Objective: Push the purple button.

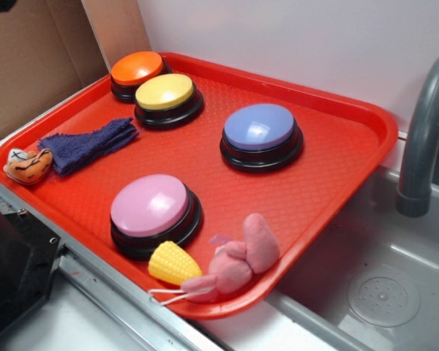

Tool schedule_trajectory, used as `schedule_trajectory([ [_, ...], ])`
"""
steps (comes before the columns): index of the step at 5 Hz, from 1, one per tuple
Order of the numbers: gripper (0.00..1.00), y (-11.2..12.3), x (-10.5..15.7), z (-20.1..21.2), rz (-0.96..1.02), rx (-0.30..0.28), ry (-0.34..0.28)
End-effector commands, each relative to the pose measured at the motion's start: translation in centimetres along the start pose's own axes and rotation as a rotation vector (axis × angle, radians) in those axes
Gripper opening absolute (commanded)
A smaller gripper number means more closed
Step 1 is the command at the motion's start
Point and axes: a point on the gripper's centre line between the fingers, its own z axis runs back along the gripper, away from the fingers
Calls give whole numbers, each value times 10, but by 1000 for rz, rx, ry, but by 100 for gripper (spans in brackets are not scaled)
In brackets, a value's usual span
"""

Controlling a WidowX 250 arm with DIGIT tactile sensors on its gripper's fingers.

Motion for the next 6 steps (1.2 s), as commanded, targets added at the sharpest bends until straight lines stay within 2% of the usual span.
schedule_trajectory([
  [1, 100, 0, 0, 0, 0, 0, 0],
  [2, 100, -36, 46, -41, -40, -75, 8],
  [3, 100, -64, 93, -69, -70, -45, -18],
  [4, 100, -68, 119, -96, -21, 16, -23],
  [5, 100, -57, 139, -116, -27, 85, 14],
  [6, 100, -41, 153, -132, -55, 129, 10],
])
